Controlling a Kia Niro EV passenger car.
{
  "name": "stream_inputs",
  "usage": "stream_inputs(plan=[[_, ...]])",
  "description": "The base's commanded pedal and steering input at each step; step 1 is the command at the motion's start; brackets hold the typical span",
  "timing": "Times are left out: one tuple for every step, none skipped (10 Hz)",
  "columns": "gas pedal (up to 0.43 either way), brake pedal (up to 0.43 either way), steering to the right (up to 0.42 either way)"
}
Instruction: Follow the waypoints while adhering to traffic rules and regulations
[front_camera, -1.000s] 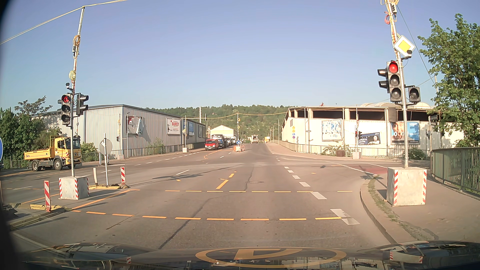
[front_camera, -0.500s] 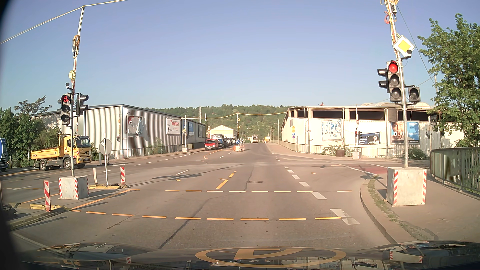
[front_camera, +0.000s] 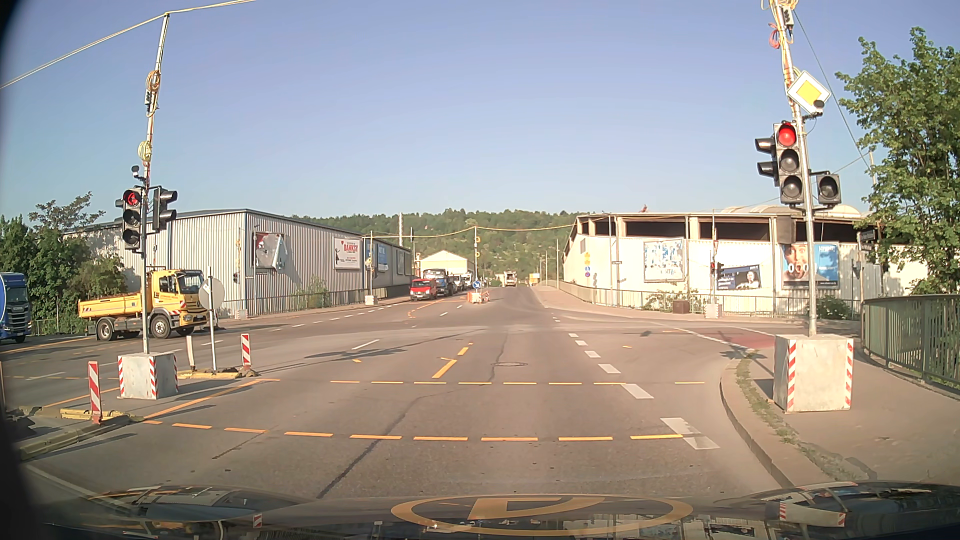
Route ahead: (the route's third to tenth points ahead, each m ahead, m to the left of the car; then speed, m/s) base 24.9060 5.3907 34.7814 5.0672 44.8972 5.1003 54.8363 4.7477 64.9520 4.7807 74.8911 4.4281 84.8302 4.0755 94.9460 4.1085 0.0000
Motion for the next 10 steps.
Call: stream_inputs(plan=[[0.0,0.317,-0.003],[0.0,0.323,-0.003],[0.0,0.317,-0.003],[0.0,0.323,-0.003],[0.0,0.323,-0.003],[0.0,0.323,-0.003],[0.0,0.323,-0.003],[0.0,0.323,-0.003],[0.0,0.323,-0.003],[0.0,0.323,-0.003]])
